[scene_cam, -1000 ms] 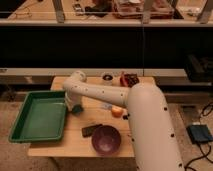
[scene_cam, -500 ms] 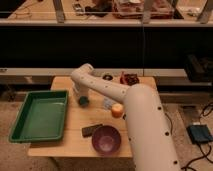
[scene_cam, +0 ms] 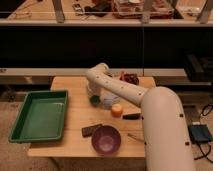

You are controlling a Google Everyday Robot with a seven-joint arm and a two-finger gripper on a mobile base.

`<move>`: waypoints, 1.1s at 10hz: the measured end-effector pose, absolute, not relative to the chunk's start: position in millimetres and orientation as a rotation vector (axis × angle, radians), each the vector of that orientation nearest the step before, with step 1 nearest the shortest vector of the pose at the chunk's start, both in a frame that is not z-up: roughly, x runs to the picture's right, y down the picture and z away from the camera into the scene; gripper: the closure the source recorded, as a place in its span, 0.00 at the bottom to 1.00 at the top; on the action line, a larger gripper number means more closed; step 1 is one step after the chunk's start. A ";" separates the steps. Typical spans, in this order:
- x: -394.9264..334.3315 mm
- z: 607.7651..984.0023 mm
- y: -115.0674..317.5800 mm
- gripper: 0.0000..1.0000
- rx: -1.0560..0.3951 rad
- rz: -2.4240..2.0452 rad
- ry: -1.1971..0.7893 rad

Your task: Wipe table surface with sponge

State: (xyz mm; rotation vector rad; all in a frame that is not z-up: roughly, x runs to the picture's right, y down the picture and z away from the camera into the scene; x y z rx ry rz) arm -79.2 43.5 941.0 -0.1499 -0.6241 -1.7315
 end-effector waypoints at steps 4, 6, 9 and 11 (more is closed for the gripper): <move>-65.0 909.8 89.4 0.90 -0.164 -1.700 -0.622; -69.9 888.6 111.1 0.90 -0.157 -1.718 -0.626; -104.8 866.7 138.9 0.90 -0.149 -1.796 -0.664; -133.4 870.0 143.1 0.90 -0.135 -1.850 -0.696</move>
